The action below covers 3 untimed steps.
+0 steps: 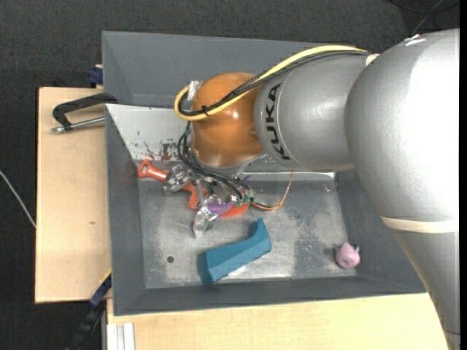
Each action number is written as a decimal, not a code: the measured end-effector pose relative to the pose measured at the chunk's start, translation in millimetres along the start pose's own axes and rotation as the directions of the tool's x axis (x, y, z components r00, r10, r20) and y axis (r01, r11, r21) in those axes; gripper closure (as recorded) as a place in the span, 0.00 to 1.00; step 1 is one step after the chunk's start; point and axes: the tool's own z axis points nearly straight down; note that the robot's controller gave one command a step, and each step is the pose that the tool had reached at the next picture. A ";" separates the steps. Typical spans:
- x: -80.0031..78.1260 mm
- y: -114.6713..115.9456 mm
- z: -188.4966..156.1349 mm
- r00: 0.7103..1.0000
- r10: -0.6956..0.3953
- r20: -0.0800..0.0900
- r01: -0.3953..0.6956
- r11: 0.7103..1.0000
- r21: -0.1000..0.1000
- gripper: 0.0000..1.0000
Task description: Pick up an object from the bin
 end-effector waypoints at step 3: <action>98.7 -91.9 -0.1 0.980 -0.197 0.007 0.197 0.980 0.002 1.00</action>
Offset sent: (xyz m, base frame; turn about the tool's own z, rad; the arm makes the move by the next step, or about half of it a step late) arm 0.0003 0.0295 -0.0070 -0.3062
